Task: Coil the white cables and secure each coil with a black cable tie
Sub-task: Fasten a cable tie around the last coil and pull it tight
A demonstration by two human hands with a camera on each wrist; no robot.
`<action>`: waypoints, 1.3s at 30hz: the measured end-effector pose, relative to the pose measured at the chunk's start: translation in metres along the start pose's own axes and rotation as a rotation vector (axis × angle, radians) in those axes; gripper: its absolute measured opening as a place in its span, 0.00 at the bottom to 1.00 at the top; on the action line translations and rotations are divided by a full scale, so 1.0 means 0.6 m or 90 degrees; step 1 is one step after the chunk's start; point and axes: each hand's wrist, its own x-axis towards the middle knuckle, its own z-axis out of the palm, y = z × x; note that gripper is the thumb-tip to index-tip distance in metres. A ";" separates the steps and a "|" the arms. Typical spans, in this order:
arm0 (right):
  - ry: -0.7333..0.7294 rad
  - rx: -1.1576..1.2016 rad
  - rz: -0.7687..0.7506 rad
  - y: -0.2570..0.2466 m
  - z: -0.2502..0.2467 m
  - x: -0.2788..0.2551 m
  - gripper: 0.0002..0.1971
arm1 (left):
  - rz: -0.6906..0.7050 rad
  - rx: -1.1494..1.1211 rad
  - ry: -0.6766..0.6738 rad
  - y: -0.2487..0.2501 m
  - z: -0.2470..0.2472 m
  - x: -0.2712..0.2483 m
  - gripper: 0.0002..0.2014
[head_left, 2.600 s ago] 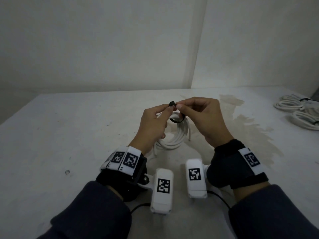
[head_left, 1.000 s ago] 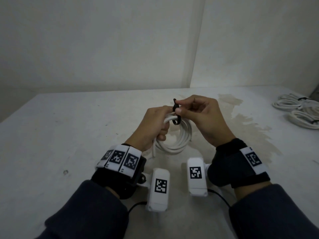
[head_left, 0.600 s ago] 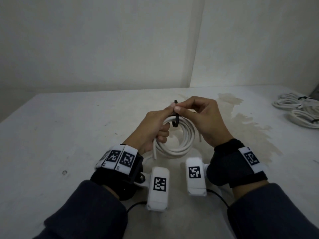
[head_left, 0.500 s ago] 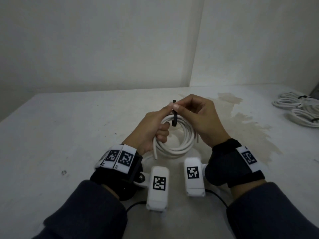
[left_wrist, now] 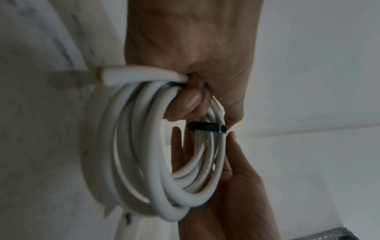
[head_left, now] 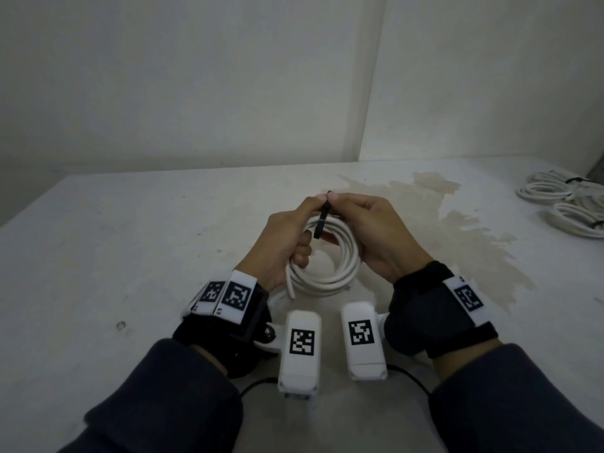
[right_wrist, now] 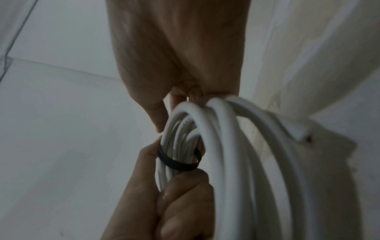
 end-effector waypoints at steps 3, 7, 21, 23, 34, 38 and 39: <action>0.027 0.023 0.013 -0.002 0.003 -0.002 0.13 | 0.011 0.021 -0.016 0.001 0.000 -0.002 0.20; 0.034 0.018 0.019 -0.005 -0.005 -0.002 0.10 | 0.033 0.083 -0.031 0.003 -0.002 -0.003 0.22; 0.143 -0.174 -0.119 -0.032 -0.038 0.001 0.07 | -0.007 0.146 -0.077 0.004 0.019 -0.008 0.16; 0.163 -0.150 -0.113 -0.031 -0.039 0.002 0.08 | -0.018 0.142 -0.087 0.002 0.021 -0.007 0.17; 0.022 -0.315 0.067 -0.018 -0.048 -0.001 0.11 | -0.073 -0.007 -0.075 -0.011 -0.001 -0.001 0.15; -0.001 -0.318 0.058 -0.018 -0.053 0.001 0.04 | -0.082 -0.067 -0.041 -0.013 -0.008 0.006 0.14; -0.013 -0.316 0.065 -0.019 -0.056 0.001 0.04 | -0.081 -0.069 -0.036 -0.013 -0.008 0.007 0.14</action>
